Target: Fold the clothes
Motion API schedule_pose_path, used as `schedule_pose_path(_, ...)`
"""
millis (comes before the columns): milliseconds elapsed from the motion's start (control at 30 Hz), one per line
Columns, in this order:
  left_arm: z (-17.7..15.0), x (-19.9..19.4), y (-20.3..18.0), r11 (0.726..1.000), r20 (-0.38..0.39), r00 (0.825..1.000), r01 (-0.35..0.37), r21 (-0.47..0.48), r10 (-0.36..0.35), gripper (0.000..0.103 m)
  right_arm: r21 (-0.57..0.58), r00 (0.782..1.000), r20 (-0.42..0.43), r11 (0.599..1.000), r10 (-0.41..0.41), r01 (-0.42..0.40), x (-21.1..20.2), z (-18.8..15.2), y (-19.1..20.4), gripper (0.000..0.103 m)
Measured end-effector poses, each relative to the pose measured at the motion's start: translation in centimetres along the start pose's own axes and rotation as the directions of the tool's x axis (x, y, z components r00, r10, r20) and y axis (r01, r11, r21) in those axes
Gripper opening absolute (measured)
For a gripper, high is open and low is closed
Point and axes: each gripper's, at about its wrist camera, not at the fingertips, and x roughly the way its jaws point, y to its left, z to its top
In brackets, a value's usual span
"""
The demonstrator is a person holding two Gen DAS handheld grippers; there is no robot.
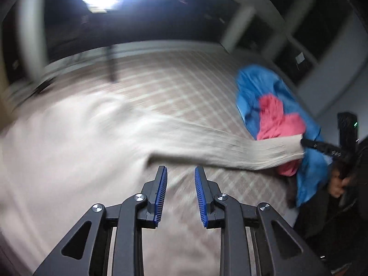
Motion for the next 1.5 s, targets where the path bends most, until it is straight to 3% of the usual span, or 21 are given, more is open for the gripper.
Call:
schedule_pose_path(133,-5.7,-7.3,2.6,0.984,0.050,0.984,-0.166,-0.058,0.169,0.028,-0.082,0.999,0.020,0.996,0.046,-0.044,0.9,1.5,4.4,0.004)
schedule_pose_path(267,-11.3,-12.0,4.0,0.964,0.071,0.964,-0.248,-0.093,0.255,0.029,-0.237,0.998,0.059,0.971,-0.001,0.015,2.5,2.1,11.2,0.004)
schedule_pose_path(333,-13.6,-13.4,4.4,0.960,0.085,0.961,-0.253,-0.117,0.263,0.029,-0.344,0.996,-0.021,0.935,0.083,-0.085,2.8,-1.3,16.3,0.003)
schedule_pose_path(433,-17.2,-15.4,4.9,0.953,0.107,0.954,-0.265,-0.146,0.281,0.029,-0.479,0.970,-0.155,0.844,0.190,-0.242,3.1,-6.3,24.0,0.003)
schedule_pose_path(500,-19.7,-16.3,5.1,0.946,0.113,0.947,-0.281,-0.159,0.300,0.029,-0.549,0.937,-0.251,0.761,0.245,-0.346,3.4,-9.7,29.1,0.002)
schedule_pose_path(567,-21.4,-16.6,5.6,0.951,0.112,0.955,-0.252,-0.180,0.275,0.029,-0.603,0.894,-0.349,0.663,0.280,-0.443,3.7,-13.2,34.1,0.002)
schedule_pose_path(600,-22.2,-16.5,5.7,0.956,0.112,0.960,-0.235,-0.177,0.256,0.029,-0.637,0.887,-0.389,0.623,0.249,-0.454,4.1,-15.6,35.3,0.002)
schedule_pose_path(667,-23.5,-15.5,5.6,0.957,0.093,0.961,-0.244,-0.155,0.260,0.029,-0.679,0.886,-0.434,0.586,0.164,-0.441,5.1,-20.0,36.6,0.003)
schedule_pose_path(700,-24.1,-14.9,5.5,0.957,0.076,0.961,-0.253,-0.144,0.265,0.029,-0.659,0.882,-0.445,0.611,0.153,-0.439,5.4,-20.6,36.2,0.004)
schedule_pose_path(767,-24.8,-13.5,4.8,0.966,0.055,0.969,-0.232,-0.112,0.239,0.029,-0.574,0.881,-0.446,0.705,0.157,-0.416,5.6,-20.0,33.8,0.004)
schedule_pose_path(900,-23.1,-11.5,2.4,0.989,0.054,0.989,-0.135,-0.052,0.138,0.029,-0.374,0.946,-0.314,0.904,0.086,-0.207,5.0,-14.3,25.2,0.012)
schedule_pose_path(967,-20.9,-9.9,0.6,0.994,0.061,0.992,-0.108,0.011,0.107,0.029,-0.245,0.963,-0.260,0.961,0.066,-0.132,3.9,-11.9,20.0,0.012)
schedule_pose_path(1033,-17.6,-7.7,-1.7,0.989,0.078,0.992,-0.103,0.109,0.095,0.032,-0.169,0.976,-0.217,0.984,0.016,-0.053,2.7,-10.4,15.8,0.013)
schedule_pose_path(1100,-13.7,-5.0,-3.6,0.979,0.079,0.994,-0.090,0.184,0.076,0.040,-0.107,0.984,-0.175,0.994,-0.016,-0.003,1.1,-9.8,12.3,0.014)
schedule_pose_path(1233,-6.5,2.1,-5.5,0.967,0.009,1.000,-0.022,0.253,0.021,0.040,-0.020,0.991,-0.131,0.999,-0.028,0.025,-1.4,-9.8,8.1,0.015)
schedule_pose_path(1300,-4.1,5.8,-7.1,0.943,-0.023,0.998,-0.039,0.331,0.050,0.041,-0.001,0.993,-0.113,0.999,-0.043,0.044,-2.5,-9.9,6.2,0.018)
schedule_pose_path(1500,-3.1,9.7,-7.9,0.926,-0.084,0.995,-0.019,0.377,0.054,0.040,0.014,0.993,-0.078,0.995,-0.094,0.095,-4.0,-9.1,2.4,0.019)
